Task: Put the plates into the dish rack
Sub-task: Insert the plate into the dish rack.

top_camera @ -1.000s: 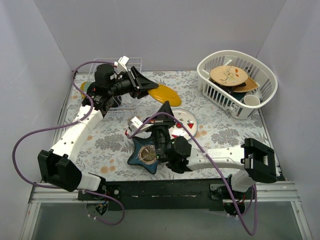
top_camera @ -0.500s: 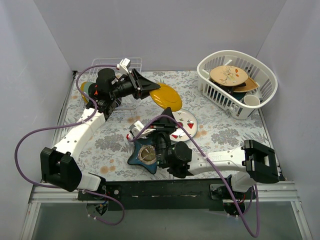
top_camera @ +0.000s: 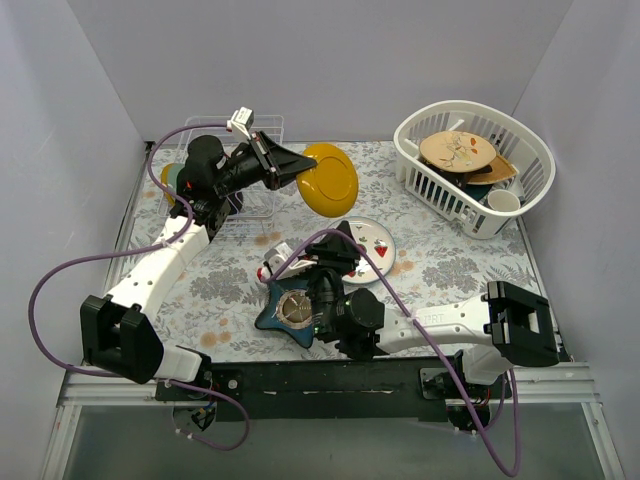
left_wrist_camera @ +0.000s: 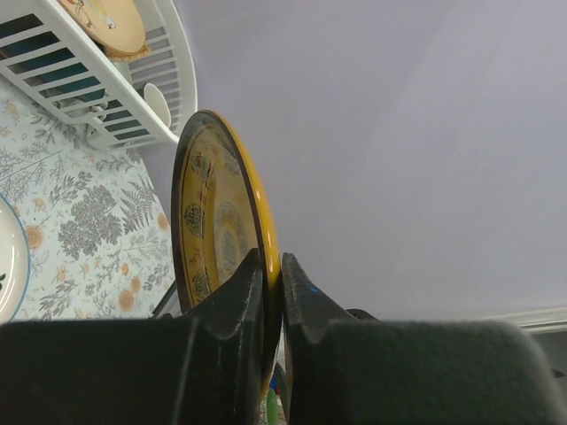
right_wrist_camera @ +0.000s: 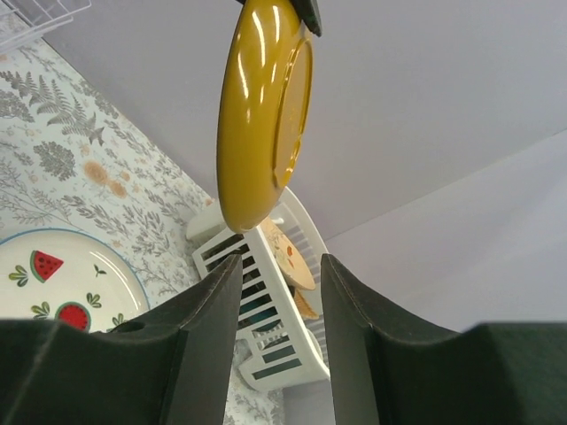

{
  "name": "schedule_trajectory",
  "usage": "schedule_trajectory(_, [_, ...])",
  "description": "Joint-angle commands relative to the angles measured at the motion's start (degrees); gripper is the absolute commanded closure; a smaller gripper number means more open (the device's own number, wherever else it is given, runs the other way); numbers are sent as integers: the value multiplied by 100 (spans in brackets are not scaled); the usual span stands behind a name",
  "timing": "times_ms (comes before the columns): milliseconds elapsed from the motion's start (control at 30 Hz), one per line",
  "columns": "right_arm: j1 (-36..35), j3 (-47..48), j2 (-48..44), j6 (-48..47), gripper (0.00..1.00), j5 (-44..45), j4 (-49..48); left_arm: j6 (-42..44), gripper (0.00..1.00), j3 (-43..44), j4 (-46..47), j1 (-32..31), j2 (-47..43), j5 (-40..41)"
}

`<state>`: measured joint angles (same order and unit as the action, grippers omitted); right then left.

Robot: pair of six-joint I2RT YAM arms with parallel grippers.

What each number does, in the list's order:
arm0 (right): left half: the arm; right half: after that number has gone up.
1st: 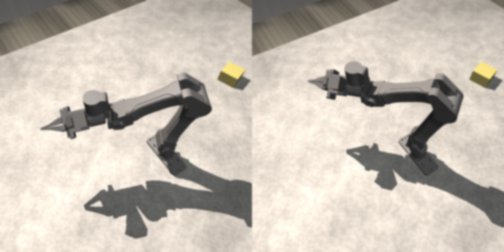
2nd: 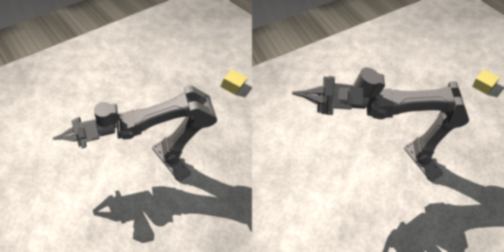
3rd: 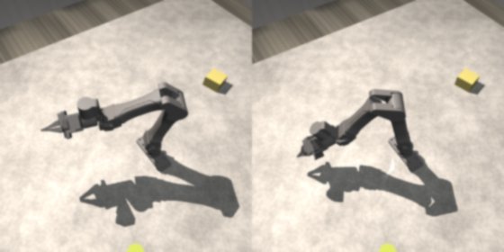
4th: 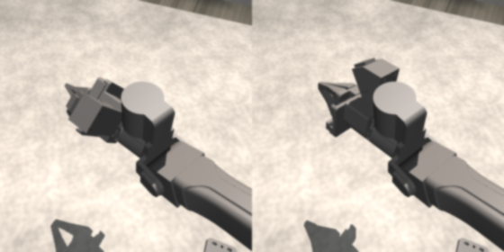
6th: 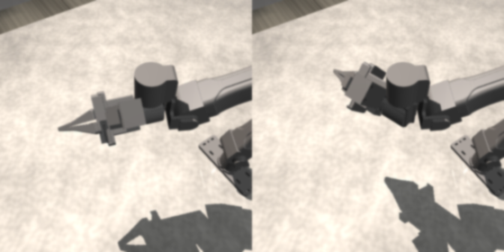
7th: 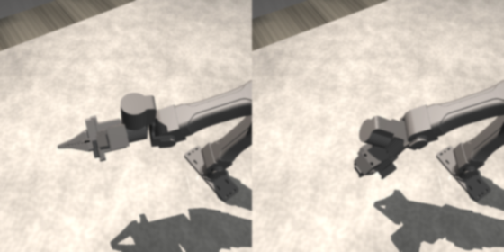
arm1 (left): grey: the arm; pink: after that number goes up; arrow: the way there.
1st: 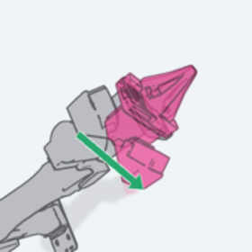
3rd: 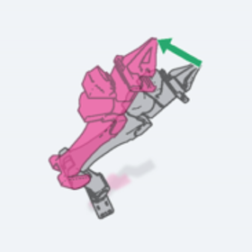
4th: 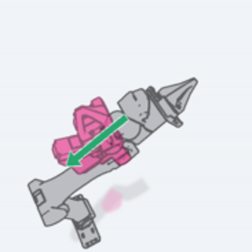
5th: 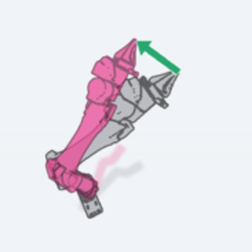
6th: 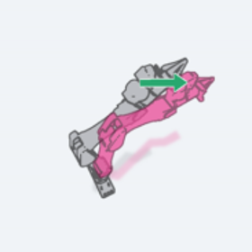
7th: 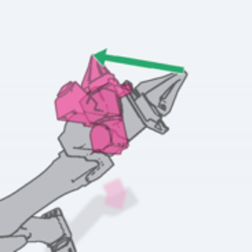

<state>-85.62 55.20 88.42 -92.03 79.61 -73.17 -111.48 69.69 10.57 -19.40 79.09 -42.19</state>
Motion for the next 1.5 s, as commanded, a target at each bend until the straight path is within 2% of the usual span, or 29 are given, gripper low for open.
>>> schedule_trajectory(0, [-147, -44, -71, 317, 50, 309, -3538, -128, 100, -87, 384, 6, -219, 36])
schedule_trajectory(133, [-279, 52, -9, 378, 45, 484, -3529, -67, 100, -105, 385, 6, -245, 53])
schedule_trajectory(233, [-314, 96, -184, 598, 35, 747, -3538, 117, 100, -18, 244, 15, -210, 132])
schedule_trajectory(267, [-314, 61, -342, 755, 27, 827, -3538, 231, 100, 18, 200, 15, -201, 176])
schedule_trajectory(300, [-314, 44, -439, 809, 26, 871, -3529, 284, 100, 53, 113, 24, -192, 203])
schedule_trajectory(400, [-306, -70, -843, 836, 24, 995, -3529, 617, 100, 264, -246, 59, -166, 299])
schedule_trajectory(567, [-183, -1, -1380, 432, 24, 600, -3450, 926, 100, 510, -652, 199, -253, 387])
schedule_trajectory(667, [71, 271, -1381, 614, 24, 152, -2539, 944, 100, 467, -731, 278, -359, 396])
schedule_trajectory(700, [159, 368, -1372, 1042, 24, 29, -2188, 953, 100, 423, -740, 287, -385, 396])
schedule_trajectory(733, [352, 612, -1363, 1429, 24, -207, -1175, 944, 100, 396, -740, 296, -420, 388])
schedule_trajectory(800, [590, 895, -1380, 2255, 23, -472, 67, 979, 100, 379, -819, 314, -508, 405])
schedule_trajectory(833, [904, 1261, -1415, 3504, 23, -786, 1519, 1084, 100, 396, -880, 331, -535, 440])
schedule_trajectory(867, [1125, 1491, -1476, 4230, 23, -990, 2630, 1146, 100, 405, -942, 358, -578, 458])
schedule_trajectory(900, [1371, 1824, -1460, 5151, 23, -1209, 3633, 1233, 100, 422, -1021, 427, -605, 466])
schedule_trajectory(933, [1904, 2132, -1433, 6526, 24, -1673, 4504, 1330, 100, 466, -1178, 463, -623, 467])
schedule_trajectory(967, [2179, 2605, -1372, 7140, 23, -1921, 5888, 1540, 100, 501, -1267, 515, -649, 536])
schedule_trajectory(1067, [3023, 3091, -1310, 8406, 23, -2879, 7293, 1848, 100, 528, -1505, 875, -693, 502])
schedule_trajectory(1200, [3675, 3138, -1310, 9158, 23, -4118, 8272, 1981, 100, 510, -1330, 1752, -571, 108])
schedule_trajectory(1233, [3867, 3102, -1327, 9159, 22, -4686, 8353, 2033, 100, 537, -1294, 1877, -413, -7])
schedule_trajectory(1300, [4148, 2919, -1371, 9465, 22, -5181, 8503, 2339, 100, 730, -1469, 2227, -228, -95])
schedule_trajectory(1333, [4272, 2848, -1398, 9554, 21, -5863, 8529, 2420, 100, 774, -1461, 2317, -18, -174])
schedule_trajectory(1467, [4817, 2330, -1643, 9958, 21, -6827, 8398, 2938, 100, 1011, -1356, 2546, 536, -596])
